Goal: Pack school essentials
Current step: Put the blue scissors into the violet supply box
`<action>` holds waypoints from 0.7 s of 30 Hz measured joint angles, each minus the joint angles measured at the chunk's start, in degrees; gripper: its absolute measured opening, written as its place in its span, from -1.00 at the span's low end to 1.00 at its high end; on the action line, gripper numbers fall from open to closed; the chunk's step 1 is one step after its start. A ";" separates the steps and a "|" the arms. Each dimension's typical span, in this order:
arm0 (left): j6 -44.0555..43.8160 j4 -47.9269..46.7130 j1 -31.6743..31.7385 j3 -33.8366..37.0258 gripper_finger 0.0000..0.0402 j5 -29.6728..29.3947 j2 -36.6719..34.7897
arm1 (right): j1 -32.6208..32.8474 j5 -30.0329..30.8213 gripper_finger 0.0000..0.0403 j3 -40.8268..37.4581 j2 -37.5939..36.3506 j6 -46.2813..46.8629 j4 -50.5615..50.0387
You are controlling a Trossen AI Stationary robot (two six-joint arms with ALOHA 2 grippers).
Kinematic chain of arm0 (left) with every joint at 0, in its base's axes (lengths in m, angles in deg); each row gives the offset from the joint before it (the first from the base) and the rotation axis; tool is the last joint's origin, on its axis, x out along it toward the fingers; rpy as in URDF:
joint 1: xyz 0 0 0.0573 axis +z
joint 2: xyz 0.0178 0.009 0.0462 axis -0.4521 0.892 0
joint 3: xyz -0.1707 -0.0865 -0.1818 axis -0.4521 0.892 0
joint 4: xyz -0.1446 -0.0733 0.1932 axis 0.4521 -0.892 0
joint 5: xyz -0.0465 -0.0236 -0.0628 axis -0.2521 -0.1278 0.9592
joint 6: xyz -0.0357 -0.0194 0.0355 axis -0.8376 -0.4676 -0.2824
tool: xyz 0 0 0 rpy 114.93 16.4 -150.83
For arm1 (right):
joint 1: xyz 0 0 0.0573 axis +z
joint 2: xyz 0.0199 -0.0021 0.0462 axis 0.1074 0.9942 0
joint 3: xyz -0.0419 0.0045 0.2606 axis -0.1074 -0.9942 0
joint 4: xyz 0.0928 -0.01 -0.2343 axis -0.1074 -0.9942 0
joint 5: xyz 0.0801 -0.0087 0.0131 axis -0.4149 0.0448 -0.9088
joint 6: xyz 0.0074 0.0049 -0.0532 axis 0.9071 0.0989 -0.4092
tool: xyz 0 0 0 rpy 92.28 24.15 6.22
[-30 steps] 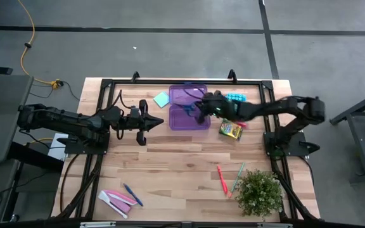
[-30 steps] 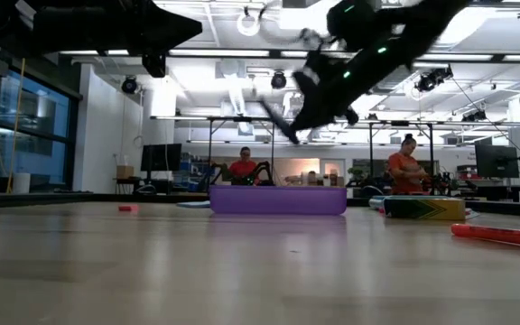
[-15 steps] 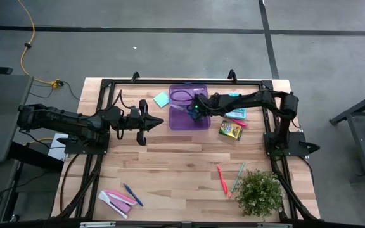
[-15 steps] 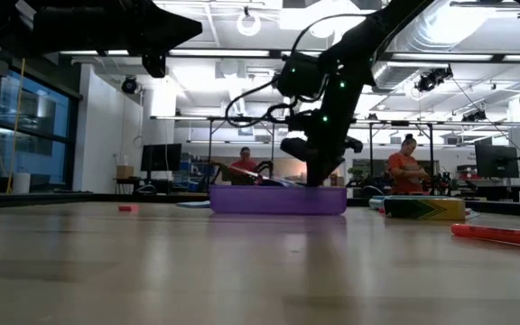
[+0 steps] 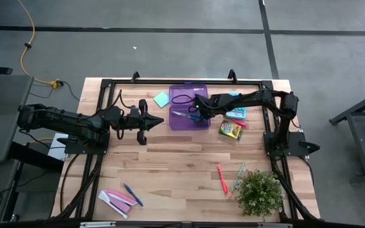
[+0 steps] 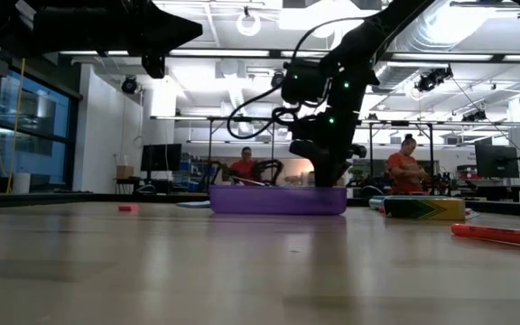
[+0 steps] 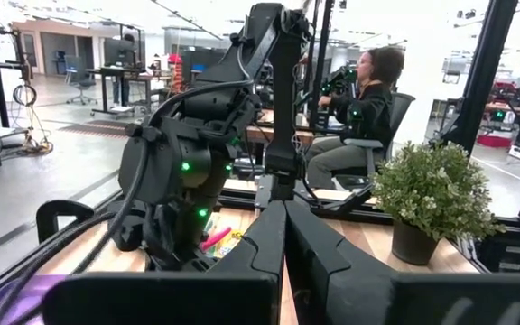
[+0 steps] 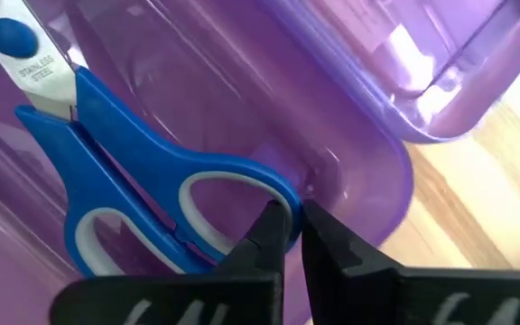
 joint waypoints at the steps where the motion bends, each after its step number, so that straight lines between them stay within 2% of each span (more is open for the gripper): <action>1: -0.03 0.00 0.00 0.00 -1.00 0.01 0.00 | -0.18 -0.18 -1.00 0.00 0.00 0.11 0.15; 6: -0.07 0.02 0.00 0.00 -1.00 0.02 0.00 | -0.92 -0.92 -1.00 0.00 0.13 0.92 -0.02; 11: -0.03 0.00 0.00 0.00 -1.00 0.02 0.00 | -1.49 -5.22 -1.00 0.00 1.53 0.05 -0.08; 21: 0.00 0.01 0.00 0.00 -1.00 0.02 0.00 | -1.49 -5.30 -1.00 -0.02 2.58 -0.04 -0.26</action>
